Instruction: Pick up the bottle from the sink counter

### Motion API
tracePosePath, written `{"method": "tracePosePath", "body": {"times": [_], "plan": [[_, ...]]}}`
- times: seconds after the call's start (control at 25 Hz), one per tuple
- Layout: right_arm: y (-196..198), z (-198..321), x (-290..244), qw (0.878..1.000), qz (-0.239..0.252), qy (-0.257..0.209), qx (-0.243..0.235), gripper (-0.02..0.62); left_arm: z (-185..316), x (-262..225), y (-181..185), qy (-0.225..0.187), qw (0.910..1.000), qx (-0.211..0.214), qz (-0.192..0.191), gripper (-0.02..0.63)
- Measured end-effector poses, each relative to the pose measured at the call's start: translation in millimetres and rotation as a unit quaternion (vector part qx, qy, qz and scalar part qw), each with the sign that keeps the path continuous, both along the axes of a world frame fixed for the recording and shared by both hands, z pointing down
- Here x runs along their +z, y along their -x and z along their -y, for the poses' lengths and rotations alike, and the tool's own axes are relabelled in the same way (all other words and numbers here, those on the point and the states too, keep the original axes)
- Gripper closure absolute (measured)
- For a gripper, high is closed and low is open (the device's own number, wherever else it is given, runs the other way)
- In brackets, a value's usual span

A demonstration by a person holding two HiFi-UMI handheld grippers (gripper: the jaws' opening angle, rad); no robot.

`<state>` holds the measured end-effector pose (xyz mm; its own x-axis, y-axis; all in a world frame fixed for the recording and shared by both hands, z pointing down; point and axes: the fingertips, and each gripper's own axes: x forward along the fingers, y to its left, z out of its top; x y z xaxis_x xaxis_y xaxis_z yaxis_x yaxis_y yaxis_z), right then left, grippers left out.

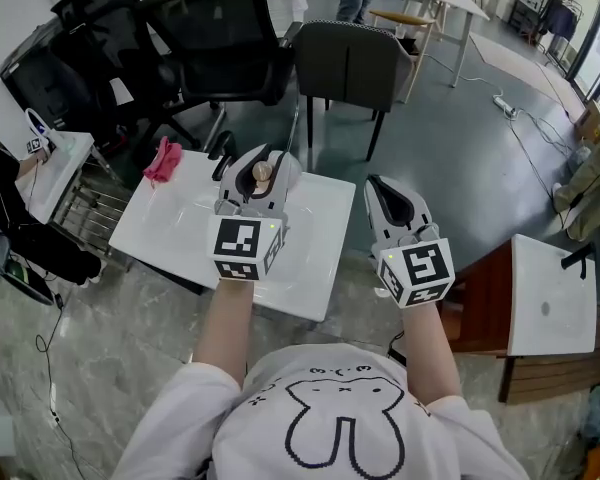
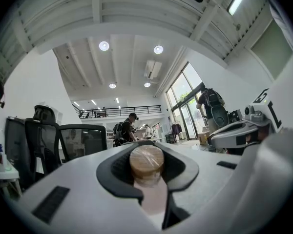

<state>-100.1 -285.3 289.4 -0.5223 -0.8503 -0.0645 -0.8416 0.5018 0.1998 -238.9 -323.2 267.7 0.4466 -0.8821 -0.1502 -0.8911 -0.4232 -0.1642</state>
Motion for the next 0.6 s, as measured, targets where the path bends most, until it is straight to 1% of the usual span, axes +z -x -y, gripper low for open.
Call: {"method": "tracePosePath", "body": {"times": [0.6], "plan": [[14,1,-1,1.0,-0.001,-0.002,0.004,0.566,2,-5,13,-0.004,1.0,0.002,-0.002,0.505]]}}
